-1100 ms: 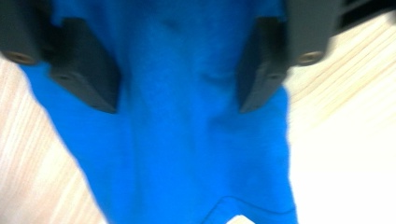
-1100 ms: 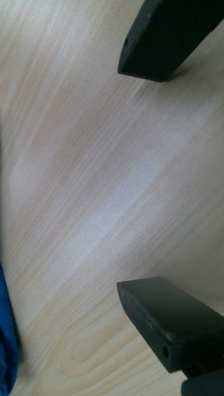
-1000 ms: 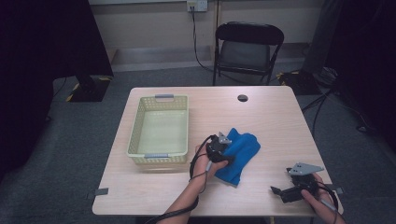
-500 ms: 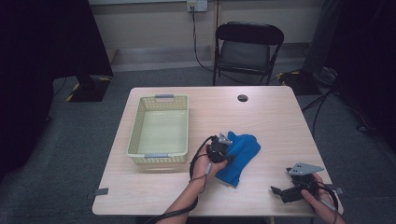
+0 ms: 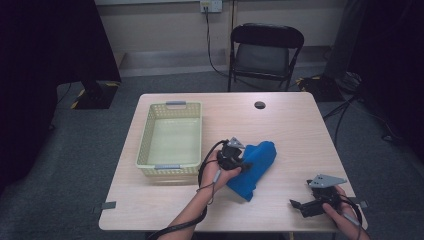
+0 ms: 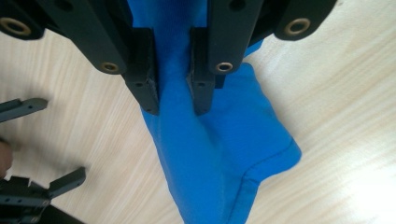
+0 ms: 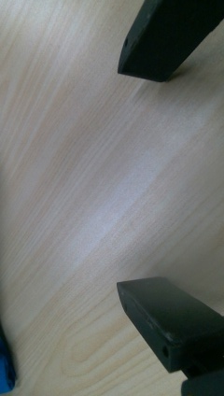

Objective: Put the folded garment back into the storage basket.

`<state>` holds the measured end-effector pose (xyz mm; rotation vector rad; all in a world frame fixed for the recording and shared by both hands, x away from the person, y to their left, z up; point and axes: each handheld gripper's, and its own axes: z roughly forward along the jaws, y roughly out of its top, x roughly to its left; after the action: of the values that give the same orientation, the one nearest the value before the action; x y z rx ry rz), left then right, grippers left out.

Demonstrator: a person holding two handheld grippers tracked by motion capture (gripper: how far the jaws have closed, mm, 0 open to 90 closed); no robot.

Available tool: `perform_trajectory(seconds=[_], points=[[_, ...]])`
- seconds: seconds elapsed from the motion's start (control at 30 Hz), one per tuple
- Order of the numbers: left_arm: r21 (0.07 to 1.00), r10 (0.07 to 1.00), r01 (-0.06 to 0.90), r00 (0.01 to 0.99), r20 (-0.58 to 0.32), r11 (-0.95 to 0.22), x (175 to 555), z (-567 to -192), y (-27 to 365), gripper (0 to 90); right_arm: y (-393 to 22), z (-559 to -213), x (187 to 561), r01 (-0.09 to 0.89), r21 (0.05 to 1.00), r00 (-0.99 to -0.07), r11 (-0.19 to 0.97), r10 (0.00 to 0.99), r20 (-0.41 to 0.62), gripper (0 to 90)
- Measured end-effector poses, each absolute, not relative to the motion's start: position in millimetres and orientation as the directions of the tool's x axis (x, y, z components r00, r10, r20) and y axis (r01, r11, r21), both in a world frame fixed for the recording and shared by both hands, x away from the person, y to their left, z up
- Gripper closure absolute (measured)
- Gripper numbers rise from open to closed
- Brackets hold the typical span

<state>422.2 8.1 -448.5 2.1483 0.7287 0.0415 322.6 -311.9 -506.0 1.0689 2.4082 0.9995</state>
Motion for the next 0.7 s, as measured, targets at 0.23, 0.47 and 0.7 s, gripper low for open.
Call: perform_trajectory(seconds=[0.23,0.47,0.7], points=[[0.749,0.511,0.486,0.828,-0.231,-0.45,421.6,-431.2,18.4,76.3,-311.9,-506.0,322.6,0.519,0.711,-0.668,0.475,0.744,-0.01,0.0],[0.756,0.508,0.484,0.829,-0.234,-0.441,420.9,-414.2,28.4,76.4,-311.9,-506.0,322.6,0.519,0.711,-0.668,0.475,0.744,-0.01,0.0],[0.763,0.509,0.479,0.829,-0.23,-0.435,420.5,-397.9,36.3,76.7,-311.9,-506.0,322.6,0.519,0.711,-0.668,0.474,0.744,-0.01,0.0]])
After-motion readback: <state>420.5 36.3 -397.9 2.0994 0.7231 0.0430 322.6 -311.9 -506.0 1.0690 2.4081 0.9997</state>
